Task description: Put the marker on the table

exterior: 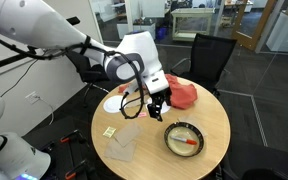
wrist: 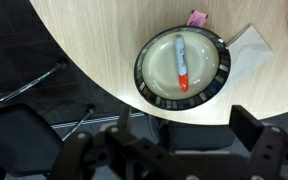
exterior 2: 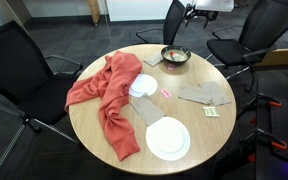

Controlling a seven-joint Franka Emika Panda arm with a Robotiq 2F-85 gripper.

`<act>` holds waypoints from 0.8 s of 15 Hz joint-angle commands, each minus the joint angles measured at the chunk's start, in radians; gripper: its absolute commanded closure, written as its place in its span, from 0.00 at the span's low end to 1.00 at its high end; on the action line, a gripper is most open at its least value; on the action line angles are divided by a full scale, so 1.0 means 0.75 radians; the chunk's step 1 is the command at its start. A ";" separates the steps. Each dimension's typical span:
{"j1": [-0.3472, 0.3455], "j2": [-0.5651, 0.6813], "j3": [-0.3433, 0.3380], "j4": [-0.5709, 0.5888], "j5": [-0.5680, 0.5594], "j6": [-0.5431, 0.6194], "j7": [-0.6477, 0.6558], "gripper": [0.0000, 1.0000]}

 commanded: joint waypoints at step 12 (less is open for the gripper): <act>0.059 0.434 -0.122 0.359 0.320 0.003 -0.385 0.00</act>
